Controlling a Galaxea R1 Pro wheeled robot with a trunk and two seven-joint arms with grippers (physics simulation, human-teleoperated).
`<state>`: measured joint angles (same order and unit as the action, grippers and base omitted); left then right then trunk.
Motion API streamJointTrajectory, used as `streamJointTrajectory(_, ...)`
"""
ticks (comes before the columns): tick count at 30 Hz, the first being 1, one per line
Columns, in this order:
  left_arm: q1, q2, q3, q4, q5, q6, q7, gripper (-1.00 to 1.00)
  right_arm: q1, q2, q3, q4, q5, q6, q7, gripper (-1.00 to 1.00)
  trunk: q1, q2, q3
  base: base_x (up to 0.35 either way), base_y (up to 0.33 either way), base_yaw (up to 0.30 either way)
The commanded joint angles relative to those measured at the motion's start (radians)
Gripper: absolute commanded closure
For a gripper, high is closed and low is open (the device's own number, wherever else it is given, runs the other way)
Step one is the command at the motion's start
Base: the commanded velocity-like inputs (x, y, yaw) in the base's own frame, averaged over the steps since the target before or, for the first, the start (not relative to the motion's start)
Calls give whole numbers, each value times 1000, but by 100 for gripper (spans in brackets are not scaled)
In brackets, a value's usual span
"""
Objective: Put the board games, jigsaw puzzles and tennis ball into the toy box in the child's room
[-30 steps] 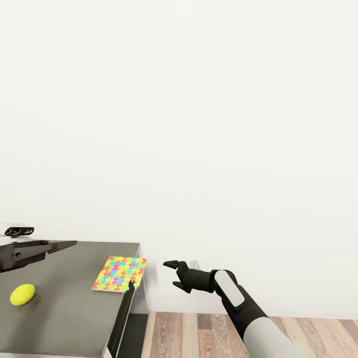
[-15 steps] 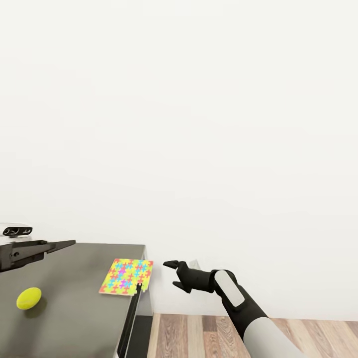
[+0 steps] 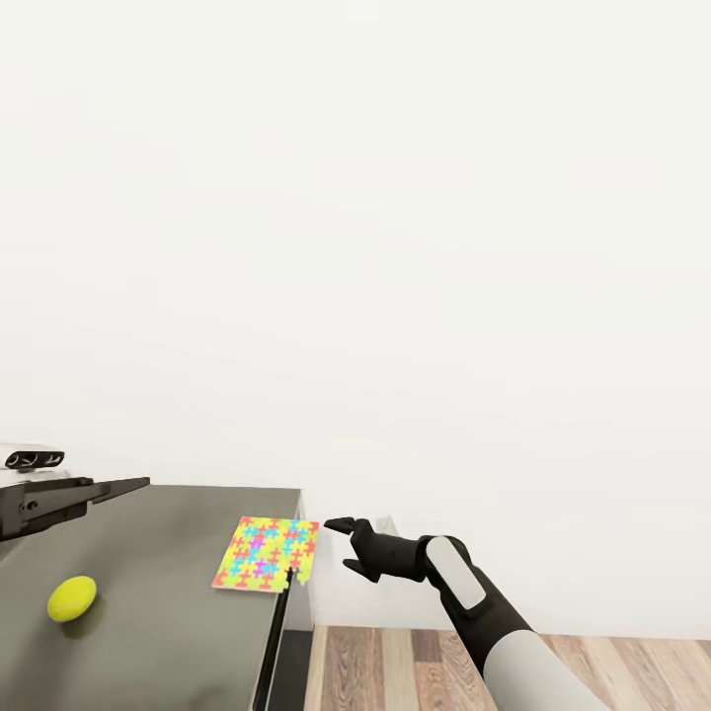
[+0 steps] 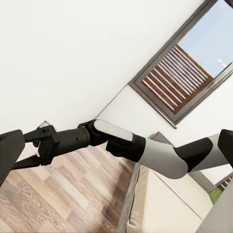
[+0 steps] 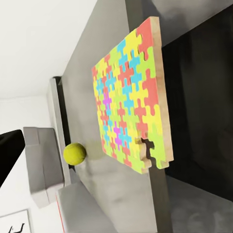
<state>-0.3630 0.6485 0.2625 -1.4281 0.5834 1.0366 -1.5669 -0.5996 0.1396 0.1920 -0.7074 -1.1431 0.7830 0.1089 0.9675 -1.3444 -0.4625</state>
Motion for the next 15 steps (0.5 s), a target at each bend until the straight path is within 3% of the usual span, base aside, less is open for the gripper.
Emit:
streamJointTrajectory(1, -1, 0, 0, 0, 0, 11, -4, -100, -1, 0, 0, 0, 7, 2, 6, -100, 0, -1, -1, 14, 17, 0)
streamJointTrajectory(15, -1, 0, 0, 0, 0, 11, -4, -100, -1, -5, 0, 0, 7, 2, 6, -100, 0, -1, -1, 47, 37, 0)
